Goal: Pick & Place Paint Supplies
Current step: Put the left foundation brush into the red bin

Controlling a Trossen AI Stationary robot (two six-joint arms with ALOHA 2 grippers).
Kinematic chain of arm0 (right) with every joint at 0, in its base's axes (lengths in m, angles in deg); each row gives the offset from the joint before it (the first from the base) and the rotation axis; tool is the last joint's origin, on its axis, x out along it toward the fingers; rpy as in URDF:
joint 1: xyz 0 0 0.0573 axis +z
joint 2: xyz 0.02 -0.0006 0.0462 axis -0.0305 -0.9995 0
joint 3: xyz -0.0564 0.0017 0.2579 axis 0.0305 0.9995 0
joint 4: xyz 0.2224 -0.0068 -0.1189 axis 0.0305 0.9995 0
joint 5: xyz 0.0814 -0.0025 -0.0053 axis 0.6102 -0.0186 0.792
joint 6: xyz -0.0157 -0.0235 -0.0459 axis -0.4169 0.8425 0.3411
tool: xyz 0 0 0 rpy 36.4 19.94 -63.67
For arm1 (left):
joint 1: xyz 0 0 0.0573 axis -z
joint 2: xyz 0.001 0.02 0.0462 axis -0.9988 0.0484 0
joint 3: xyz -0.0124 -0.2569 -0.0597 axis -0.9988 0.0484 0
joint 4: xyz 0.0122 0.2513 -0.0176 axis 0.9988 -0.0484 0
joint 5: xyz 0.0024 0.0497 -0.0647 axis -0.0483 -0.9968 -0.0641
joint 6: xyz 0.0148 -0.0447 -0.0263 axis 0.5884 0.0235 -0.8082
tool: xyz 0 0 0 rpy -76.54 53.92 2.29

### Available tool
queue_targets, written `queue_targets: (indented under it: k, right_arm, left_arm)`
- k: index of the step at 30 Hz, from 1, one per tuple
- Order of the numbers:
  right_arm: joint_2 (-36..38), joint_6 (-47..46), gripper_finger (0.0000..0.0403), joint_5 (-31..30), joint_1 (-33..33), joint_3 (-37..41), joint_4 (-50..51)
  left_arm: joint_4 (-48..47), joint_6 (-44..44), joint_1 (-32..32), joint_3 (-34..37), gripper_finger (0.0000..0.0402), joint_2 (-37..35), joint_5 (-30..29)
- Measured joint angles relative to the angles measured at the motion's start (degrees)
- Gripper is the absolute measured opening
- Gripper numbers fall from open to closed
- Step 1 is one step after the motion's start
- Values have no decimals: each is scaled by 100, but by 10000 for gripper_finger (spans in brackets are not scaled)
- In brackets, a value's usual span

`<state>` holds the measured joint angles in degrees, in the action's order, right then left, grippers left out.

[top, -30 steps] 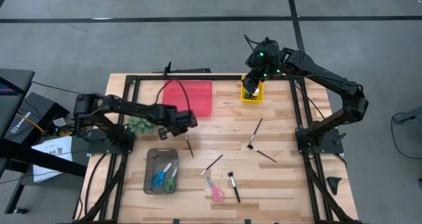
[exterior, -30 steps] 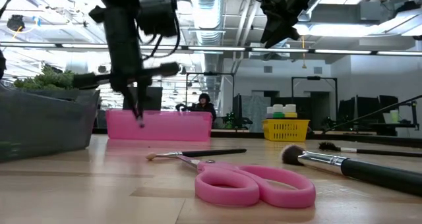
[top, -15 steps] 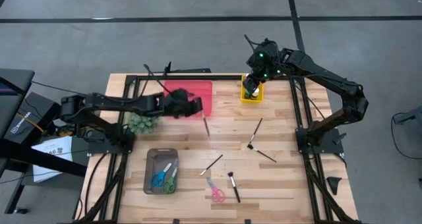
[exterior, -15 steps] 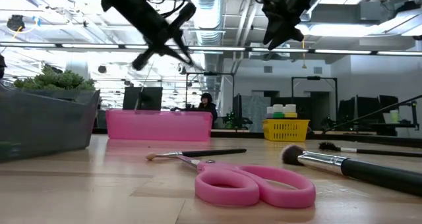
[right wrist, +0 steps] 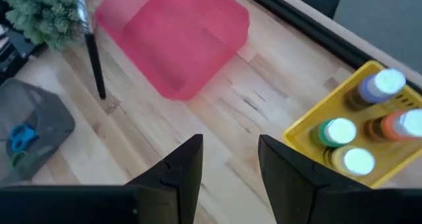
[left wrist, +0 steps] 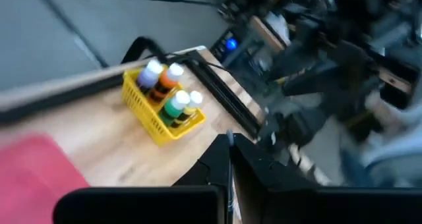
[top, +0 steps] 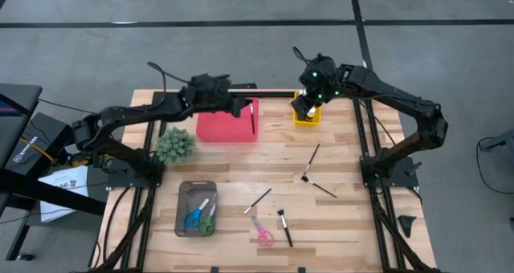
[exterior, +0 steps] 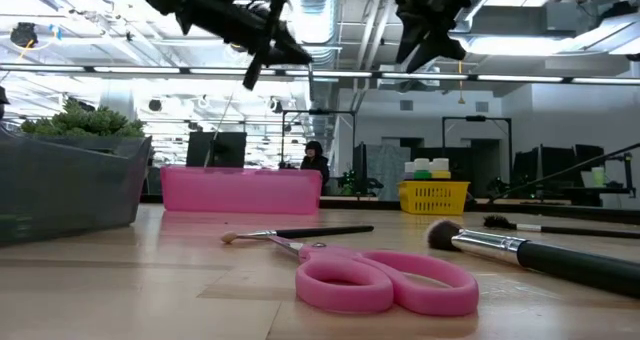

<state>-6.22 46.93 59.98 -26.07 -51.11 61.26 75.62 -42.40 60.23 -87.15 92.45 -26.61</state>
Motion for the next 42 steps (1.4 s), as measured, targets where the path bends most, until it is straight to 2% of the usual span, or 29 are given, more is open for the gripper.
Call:
queue_targets:
  k: [5, 10, 17, 24, 28, 31, 36, 42]
  right_arm:
    - [0, -626, 143, -576, 429, 0, -2]
    - [0, -1106, 143, -1082, 845, 0, -2]
    - [0, -1489, 143, -1606, 1261, 0, 0]
    - [0, -1608, 143, -1648, 1374, 0, 21]
    - [0, -1696, 143, -1649, 1455, 0, 138]
    - [0, -1684, 143, -1649, 1527, 0, 148]
    - [0, -1654, 143, -1648, 1548, 0, 125]
    - [0, -1535, 143, -1648, 1544, 0, 125]
  left_arm:
    - [-1360, 1755, -219, -872, 0, 0, 176]
    - [-2440, 2992, -374, -1751, 0, 270, 182]
    - [-4161, 4367, -283, -3222, 0, 1302, 165]
    - [-5450, 5335, -239, -4335, 0, 2312, -14]
    - [-6220, 5991, -239, -4426, 0, 2757, -35]
    - [-6607, 6211, -242, -4415, 1, 3099, -294]
    - [-6244, 6325, -276, -4157, 1, 3211, -356]
    - [-5933, 6343, -298, -3509, 2, 3232, -421]
